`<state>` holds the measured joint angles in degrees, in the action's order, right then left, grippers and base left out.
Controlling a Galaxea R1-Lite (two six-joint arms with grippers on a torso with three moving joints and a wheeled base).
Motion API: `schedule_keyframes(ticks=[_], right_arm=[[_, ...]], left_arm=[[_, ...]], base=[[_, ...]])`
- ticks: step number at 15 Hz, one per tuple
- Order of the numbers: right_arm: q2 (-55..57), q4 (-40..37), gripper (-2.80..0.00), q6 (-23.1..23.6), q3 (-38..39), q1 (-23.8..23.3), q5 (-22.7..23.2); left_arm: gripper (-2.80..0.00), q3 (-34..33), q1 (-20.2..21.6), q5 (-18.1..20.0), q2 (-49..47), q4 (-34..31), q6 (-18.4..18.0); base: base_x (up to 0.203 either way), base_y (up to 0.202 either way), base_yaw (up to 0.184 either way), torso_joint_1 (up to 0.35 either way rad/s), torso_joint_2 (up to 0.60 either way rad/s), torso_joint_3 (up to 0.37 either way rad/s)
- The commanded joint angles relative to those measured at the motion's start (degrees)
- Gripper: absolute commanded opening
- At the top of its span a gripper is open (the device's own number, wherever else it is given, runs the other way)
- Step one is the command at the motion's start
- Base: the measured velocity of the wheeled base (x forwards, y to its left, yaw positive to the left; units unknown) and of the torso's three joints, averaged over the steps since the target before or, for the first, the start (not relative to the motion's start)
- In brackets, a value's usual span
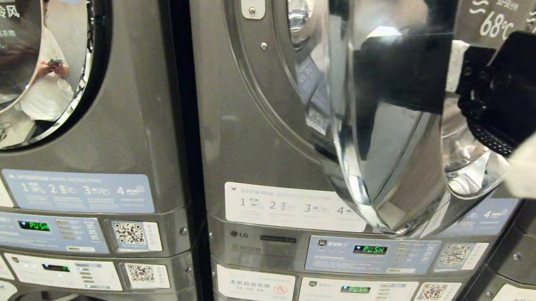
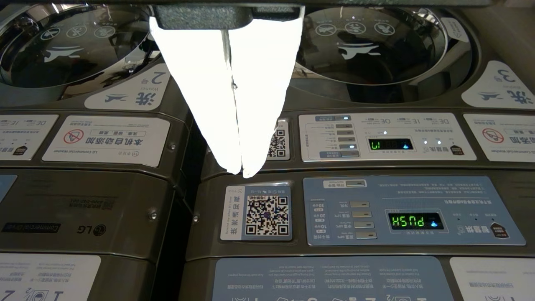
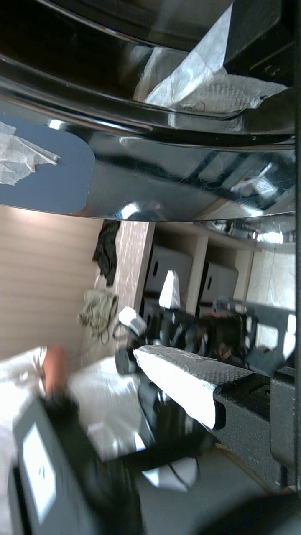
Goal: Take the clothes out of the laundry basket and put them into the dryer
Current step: Open the dryer
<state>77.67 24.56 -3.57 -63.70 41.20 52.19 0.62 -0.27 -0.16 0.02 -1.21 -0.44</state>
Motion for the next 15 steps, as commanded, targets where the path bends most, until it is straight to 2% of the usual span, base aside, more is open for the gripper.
schedule_keyframes(ticks=[1, 8, 15], right_arm=[[-4.62, -0.78, 0.00, -0.05, 1.54, 0.08, 0.66], [-14.48, -2.85, 0.00, 0.74, 6.71, 0.15, 3.25], [-22.99, -6.44, 0.00, 0.56, 10.61, 0.19, 3.44]], left_arm=[[-2.80, -0.01, 0.00, -0.02, -0.02, -0.02, 0.00], [-2.80, -0.01, 0.00, -0.02, -0.02, -0.02, 0.00], [-2.80, -0.01, 0.00, -0.02, -0.02, -0.02, 0.00]], base=[[0.000, 0.000, 0.000, 0.000, 0.00, 0.000], [0.000, 0.000, 0.000, 0.000, 0.00, 0.000], [0.000, 0.000, 0.000, 0.000, 0.00, 0.000]])
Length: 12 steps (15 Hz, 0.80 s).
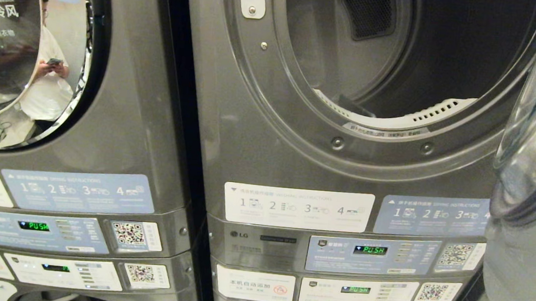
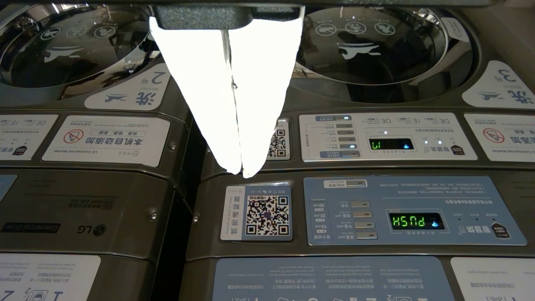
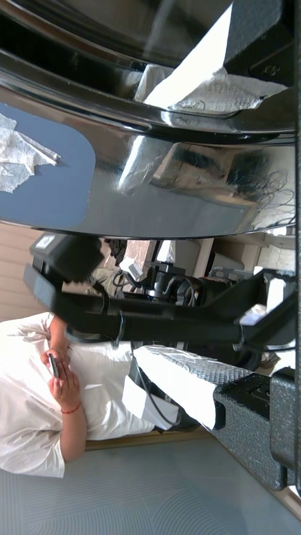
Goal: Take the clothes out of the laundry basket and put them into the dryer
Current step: Open the dryer
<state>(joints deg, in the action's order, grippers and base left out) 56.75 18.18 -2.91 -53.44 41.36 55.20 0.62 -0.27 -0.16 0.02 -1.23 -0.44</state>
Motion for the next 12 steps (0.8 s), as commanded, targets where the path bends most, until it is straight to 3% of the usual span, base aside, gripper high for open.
schedule_keyframes(ticks=[1, 4, 9, 12], right_arm=[[-3.34, -0.95, 0.00, -0.22, 0.60, 0.13, 0.44], [-7.09, -5.11, 0.00, -0.75, 0.96, 0.30, -0.11], [-6.03, -5.08, 0.00, -2.75, 0.46, 0.21, -0.48], [-4.10, -4.91, 0.00, -4.80, -0.20, 0.21, -3.96]], left_arm=[[-2.80, -0.01, 0.00, -0.02, -0.02, 0.00, 0.00], [-2.80, -0.01, 0.00, -0.02, -0.02, 0.00, 0.00], [-2.80, -0.01, 0.00, -0.02, -0.02, 0.00, 0.00], [-2.80, -0.01, 0.00, -0.02, -0.02, 0.00, 0.00]], base=[[0.000, 0.000, 0.000, 0.000, 0.00, 0.000], [0.000, 0.000, 0.000, 0.000, 0.00, 0.000], [0.000, 0.000, 0.000, 0.000, 0.00, 0.000], [0.000, 0.000, 0.000, 0.000, 0.00, 0.000]])
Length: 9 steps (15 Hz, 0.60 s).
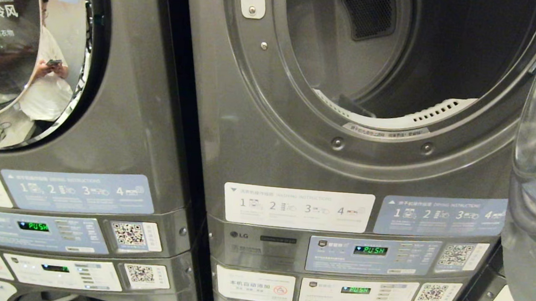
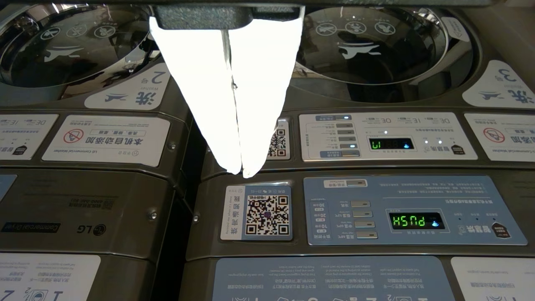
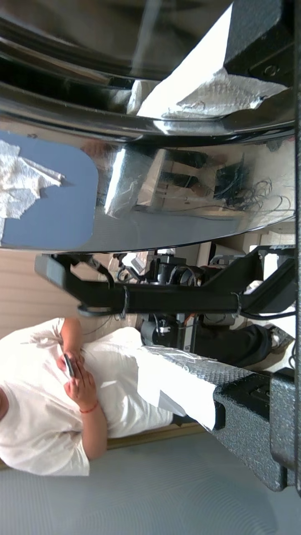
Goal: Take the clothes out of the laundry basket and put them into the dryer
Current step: Open the dryer
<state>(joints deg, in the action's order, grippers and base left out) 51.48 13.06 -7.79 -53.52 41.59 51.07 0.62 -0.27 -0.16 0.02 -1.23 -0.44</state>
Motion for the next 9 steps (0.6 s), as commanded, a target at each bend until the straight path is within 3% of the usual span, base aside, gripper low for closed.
schedule_keyframes(ticks=[1, 6, 9], right_arm=[[1.96, 0.27, 0.00, -0.55, -0.61, -0.02, -0.68], [2.23, 0.39, 0.00, -7.24, -1.25, -0.02, -1.32], [2.32, 1.91, 0.00, -8.33, -1.42, -0.11, -2.60]], left_arm=[[-2.80, -0.01, 0.00, -0.02, -0.02, 0.00, 0.00], [-2.80, -0.01, 0.00, -0.02, -0.02, 0.00, 0.00], [-2.80, -0.01, 0.00, -0.02, -0.02, 0.00, 0.00]], base=[[0.000, 0.000, 0.000, 0.000, 0.00, 0.000], [0.000, 0.000, 0.000, 0.000, 0.00, 0.000], [0.000, 0.000, 0.000, 0.000, 0.00, 0.000]])
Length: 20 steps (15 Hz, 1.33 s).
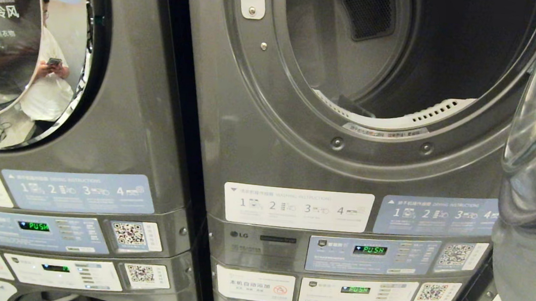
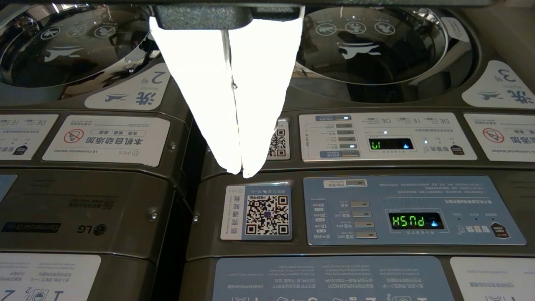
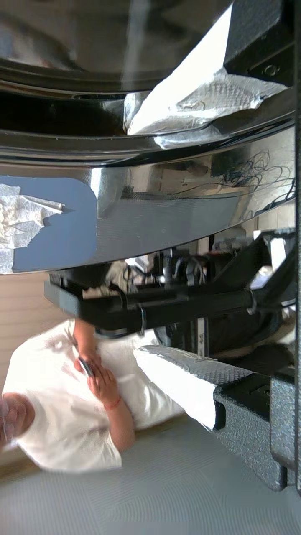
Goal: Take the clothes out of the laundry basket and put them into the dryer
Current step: Open the dryer
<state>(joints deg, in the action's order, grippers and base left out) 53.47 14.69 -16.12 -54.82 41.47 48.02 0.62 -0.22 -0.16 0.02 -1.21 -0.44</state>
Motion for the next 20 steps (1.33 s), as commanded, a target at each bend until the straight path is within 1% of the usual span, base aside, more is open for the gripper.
schedule_keyframes(ticks=[1, 2, 3, 6, 9, 12, 14, 15, 17, 19, 20], right_arm=[[0.55, 1.53, 0.00, 0.09, -0.08, 0.01, -2.29], [0.92, 2.73, 0.00, 0.06, -0.07, 0.01, -4.84], [1.15, 4.39, 0.00, 0.12, -0.19, 0.01, -6.02], [1.02, 9.84, 0.00, 0.31, -0.86, 0.00, -6.44], [0.49, 10.44, 0.00, 0.12, -2.13, -0.17, -6.81], [-1.90, 10.18, 0.00, -0.11, -2.07, -0.43, -12.50], [-4.66, 9.98, 0.00, -0.11, -1.34, -0.88, -13.98], [-5.95, 9.82, 0.00, 0.03, -0.87, -2.21, -14.21], [-8.18, 8.57, 0.00, 0.00, -0.41, -6.99, -14.40], [-9.92, 7.37, 0.00, 0.21, -0.30, -13.18, -15.64], [-10.88, 7.09, 0.00, 0.37, -0.37, -17.20, -16.95]], left_arm=[[-2.80, -0.01, -0.04, -0.02, -0.02, -0.02, 0.00], [-2.80, -0.01, -0.04, -0.02, -0.02, -0.02, 0.00], [-2.80, -0.01, -0.04, -0.02, -0.02, -0.02, 0.00], [-2.80, -0.01, -0.04, -0.02, -0.02, -0.02, 0.00], [-2.80, -0.01, -0.04, -0.02, -0.02, -0.02, 0.00], [-2.80, -0.01, -0.04, -0.02, -0.02, -0.02, 0.00], [-2.80, -0.01, -0.04, -0.02, -0.02, -0.02, 0.00], [-2.80, -0.01, -0.04, -0.02, -0.02, -0.02, 0.00], [-2.80, -0.01, -0.04, -0.02, -0.02, -0.02, 0.00], [-2.80, -0.01, -0.04, -0.02, -0.02, -0.02, 0.00], [-2.80, -0.01, -0.04, -0.02, -0.02, -0.02, 0.00]], base=[[0.000, 0.000, 0.000, 0.000, 0.00, 0.000], [0.000, 0.000, 0.000, 0.000, 0.00, 0.000], [0.000, 0.000, 0.000, 0.000, 0.00, 0.000], [0.000, 0.000, 0.000, 0.000, 0.00, 0.000], [0.000, 0.000, 0.000, 0.000, 0.00, 0.000], [0.000, 0.000, 0.000, 0.000, 0.00, 0.000], [0.000, 0.000, 0.000, 0.000, 0.00, 0.000], [0.000, 0.000, 0.000, 0.000, 0.00, 0.000], [0.000, 0.000, 0.000, 0.000, 0.00, 0.000], [0.000, 0.000, 0.000, 0.000, 0.00, 0.000], [0.000, 0.000, 0.000, 0.000, 0.00, 0.000]])
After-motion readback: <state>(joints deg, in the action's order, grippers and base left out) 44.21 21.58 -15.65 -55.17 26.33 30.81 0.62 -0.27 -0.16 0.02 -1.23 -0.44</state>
